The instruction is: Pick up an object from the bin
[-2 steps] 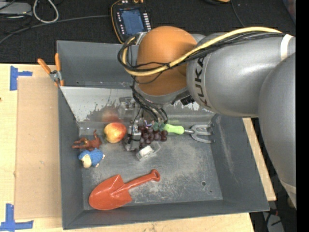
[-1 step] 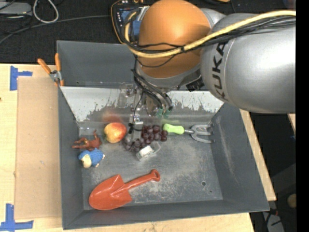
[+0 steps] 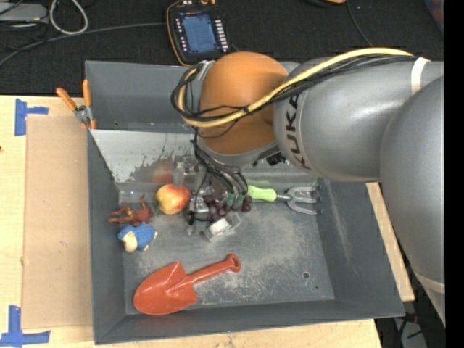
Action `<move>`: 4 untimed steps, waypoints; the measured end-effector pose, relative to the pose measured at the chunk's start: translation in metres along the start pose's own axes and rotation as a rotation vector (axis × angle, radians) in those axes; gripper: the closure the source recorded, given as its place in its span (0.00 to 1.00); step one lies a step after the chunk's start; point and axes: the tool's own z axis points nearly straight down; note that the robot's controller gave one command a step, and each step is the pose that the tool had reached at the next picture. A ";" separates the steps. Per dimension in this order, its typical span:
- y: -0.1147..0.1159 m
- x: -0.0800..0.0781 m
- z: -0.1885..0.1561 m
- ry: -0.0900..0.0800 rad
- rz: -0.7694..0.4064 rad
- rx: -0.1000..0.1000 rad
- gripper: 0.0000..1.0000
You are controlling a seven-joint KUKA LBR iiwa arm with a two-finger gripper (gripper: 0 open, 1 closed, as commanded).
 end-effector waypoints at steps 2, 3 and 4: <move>-0.004 0.000 0.035 -0.006 -0.024 -0.002 0.00; -0.031 0.048 -0.011 -0.020 -0.015 -0.004 0.00; -0.021 -0.003 0.076 -0.003 -0.015 -0.003 0.00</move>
Offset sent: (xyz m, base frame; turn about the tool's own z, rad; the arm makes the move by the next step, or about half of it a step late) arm 0.0085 -0.0045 -0.0632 -0.0317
